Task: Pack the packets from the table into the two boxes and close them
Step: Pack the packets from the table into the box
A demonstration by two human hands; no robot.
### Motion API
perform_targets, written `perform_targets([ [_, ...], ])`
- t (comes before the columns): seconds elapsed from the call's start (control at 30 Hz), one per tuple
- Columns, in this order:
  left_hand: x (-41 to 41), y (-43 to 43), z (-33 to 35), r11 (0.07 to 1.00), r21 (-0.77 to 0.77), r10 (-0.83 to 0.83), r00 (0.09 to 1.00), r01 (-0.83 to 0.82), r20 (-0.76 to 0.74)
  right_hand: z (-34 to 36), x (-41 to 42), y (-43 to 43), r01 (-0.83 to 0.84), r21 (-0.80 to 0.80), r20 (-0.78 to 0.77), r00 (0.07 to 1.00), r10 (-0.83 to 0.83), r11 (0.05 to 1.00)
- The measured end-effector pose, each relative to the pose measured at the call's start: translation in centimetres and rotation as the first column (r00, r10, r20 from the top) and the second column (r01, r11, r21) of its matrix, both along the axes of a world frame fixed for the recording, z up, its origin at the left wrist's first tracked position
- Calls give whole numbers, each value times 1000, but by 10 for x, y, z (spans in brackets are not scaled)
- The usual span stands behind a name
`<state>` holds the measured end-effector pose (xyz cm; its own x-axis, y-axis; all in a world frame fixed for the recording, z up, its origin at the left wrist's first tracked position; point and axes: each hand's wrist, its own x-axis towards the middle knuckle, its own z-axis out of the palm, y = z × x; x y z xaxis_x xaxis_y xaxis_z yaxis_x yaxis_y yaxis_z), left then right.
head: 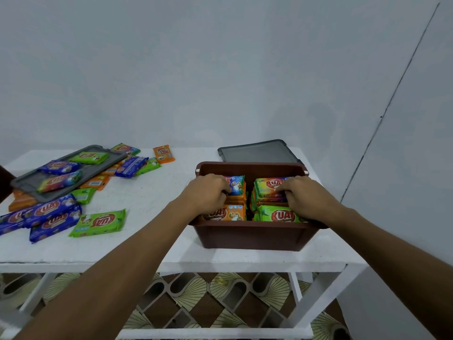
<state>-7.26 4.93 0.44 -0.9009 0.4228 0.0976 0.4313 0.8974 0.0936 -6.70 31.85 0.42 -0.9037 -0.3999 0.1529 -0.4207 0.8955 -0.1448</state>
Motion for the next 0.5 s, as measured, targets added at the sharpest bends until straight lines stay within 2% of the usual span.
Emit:
perform_targets([
  [0.07, -5, -2, 5, 1000, 13, -23, 999, 23, 22, 4, -3, 2, -27, -41, 13, 1000, 28, 999],
  [0.17, -22, -3, 15, 997, 52, -63, 997, 65, -47, 8, -20, 6, -68, -94, -13, 998, 67, 993],
  [0.33, -75, -4, 15, 963, 259, -23, 984, 69, -177, 22, -73, 4, -75, -273, -72, 996, 57, 959],
  [0.43, -118, -8, 14, 950, 311, 32, 992, 8, -124, 22, -119, 5, -11, -345, -25, 1000, 2, 938],
  [0.5, -142, -9, 12, 943, 330, 52, 997, -34, -48, 17, -149, 8, 57, -339, 75, 997, -34, 939],
])
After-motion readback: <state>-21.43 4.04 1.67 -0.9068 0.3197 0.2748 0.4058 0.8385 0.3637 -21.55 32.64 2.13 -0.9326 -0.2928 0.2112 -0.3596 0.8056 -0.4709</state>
